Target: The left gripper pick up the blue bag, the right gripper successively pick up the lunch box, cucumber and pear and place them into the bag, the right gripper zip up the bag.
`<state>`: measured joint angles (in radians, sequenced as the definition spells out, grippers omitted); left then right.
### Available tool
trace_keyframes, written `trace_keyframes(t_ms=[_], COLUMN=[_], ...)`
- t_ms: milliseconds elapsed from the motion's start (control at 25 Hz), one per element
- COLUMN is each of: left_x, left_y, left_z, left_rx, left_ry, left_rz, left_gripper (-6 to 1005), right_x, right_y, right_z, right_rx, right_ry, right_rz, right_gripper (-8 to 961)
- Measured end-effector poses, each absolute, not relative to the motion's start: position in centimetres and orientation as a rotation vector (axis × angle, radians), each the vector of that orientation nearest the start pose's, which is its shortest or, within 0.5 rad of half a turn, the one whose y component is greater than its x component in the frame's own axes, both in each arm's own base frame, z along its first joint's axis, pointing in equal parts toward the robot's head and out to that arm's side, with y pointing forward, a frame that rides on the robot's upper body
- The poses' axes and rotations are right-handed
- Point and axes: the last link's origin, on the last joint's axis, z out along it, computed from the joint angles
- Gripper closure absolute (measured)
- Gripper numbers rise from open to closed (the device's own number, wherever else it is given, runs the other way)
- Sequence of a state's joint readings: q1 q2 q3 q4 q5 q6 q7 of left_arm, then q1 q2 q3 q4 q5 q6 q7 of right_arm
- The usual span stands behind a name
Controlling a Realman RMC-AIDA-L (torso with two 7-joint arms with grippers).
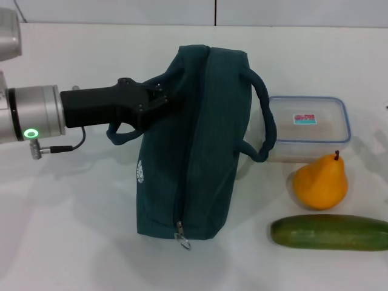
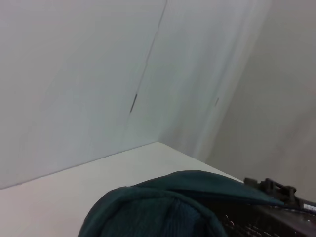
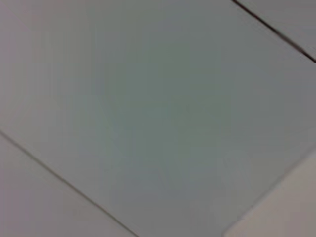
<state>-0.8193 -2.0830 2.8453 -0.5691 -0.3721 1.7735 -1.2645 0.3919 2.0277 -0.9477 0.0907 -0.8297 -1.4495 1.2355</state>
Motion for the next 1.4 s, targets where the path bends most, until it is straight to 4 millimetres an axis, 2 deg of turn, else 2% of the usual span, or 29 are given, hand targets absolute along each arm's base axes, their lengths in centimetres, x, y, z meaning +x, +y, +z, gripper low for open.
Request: trace_keyframes(t_ms=[200,600,1000,1400], left_x=[-24.7,-24.5,-24.3,-24.3], left_y=[34.2,34.2,34.1,34.1], left_z=[0.6,0.4,0.1,0.1], left_rx=[-2.694,-2.705,-2.712,-2.721], left_ry=[-0.692,-0.653,-0.634,-0.635], left_rz=[-0.869,-0.877,-0.889,-0.884], left_gripper=[955,955,957,957], right_x=[34.2,32.5,30.5,30.2], right_y=[27.8,30.5,32.4,33.1], right_z=[-1.9,-4.0,-4.5,-4.3], right_rx=[-1.600,-1.671,-1.756,-1.722], right_ry=[1.428,1.651,1.666,1.697], right_rz=[1.359,1.308,1.308,1.332], right_gripper=[198,204,209,214])
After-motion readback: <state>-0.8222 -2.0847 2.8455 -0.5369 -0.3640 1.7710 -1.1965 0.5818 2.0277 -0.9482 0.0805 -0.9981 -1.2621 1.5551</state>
